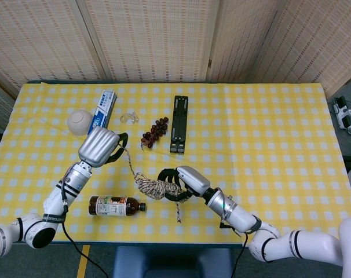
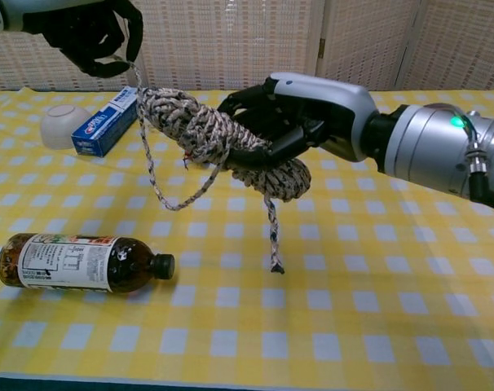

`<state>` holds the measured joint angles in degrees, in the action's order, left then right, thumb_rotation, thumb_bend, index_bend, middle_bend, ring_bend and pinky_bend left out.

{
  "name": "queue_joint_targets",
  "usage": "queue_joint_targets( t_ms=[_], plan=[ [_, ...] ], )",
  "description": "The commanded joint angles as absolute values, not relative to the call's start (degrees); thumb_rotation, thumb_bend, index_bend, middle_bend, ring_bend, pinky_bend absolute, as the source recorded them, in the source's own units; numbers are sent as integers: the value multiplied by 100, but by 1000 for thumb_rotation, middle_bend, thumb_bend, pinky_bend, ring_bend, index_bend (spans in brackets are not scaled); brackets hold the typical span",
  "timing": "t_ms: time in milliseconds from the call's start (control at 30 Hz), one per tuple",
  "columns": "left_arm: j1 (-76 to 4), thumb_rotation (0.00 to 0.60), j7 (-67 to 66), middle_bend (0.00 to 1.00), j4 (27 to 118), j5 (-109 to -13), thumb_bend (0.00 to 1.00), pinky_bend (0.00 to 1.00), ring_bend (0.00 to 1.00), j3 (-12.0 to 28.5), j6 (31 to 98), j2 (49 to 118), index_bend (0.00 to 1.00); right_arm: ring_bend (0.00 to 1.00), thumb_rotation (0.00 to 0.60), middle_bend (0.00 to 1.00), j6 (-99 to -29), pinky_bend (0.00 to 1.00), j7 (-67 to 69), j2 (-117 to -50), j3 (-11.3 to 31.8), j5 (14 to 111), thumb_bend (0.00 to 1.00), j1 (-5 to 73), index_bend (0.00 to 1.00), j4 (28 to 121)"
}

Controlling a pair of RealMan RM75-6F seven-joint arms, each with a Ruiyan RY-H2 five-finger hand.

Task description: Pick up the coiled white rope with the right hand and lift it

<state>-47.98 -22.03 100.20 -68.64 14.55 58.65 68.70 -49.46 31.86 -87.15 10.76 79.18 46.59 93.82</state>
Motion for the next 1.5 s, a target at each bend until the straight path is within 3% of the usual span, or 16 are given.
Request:
queue_joint_targets(
  t_ms=[33, 567, 1000, 1233, 1500],
  plan=[
    [-4936, 600, -2280, 850, 10224, -6978, 487, 816, 800, 1557, 5940, 7003, 627, 734, 600, 682, -4555, 657, 2944, -8881, 1223, 7379, 612, 4822, 824, 9464],
    [-5288, 600, -2567, 850, 10655, -6992, 488, 816, 800, 1536, 5855, 7427, 611, 737, 600, 695, -4190, 663, 2774, -9232, 1489, 6486, 611, 4938, 841, 9444],
    [-4903, 600, -1825, 850, 11149, -7578, 488, 816, 797, 1163, 6049, 7236, 617, 750, 600, 713, -5056, 676, 2792, -9997, 2089, 5573, 613, 4654, 864, 9125],
    [-4610, 600, -1505, 850, 11021, -7984, 488, 815, 796, 886, 6271, 7204, 619, 754, 600, 718, -5705, 682, 3233, -10457, 2354, 5788, 613, 4347, 866, 8895],
    [-4338, 600, -1137, 850, 10726, -7945, 488, 816, 795, 745, 6348, 7121, 620, 761, 600, 720, -5680, 686, 4412, -10380, 2391, 6686, 613, 4077, 871, 8812]
  ],
)
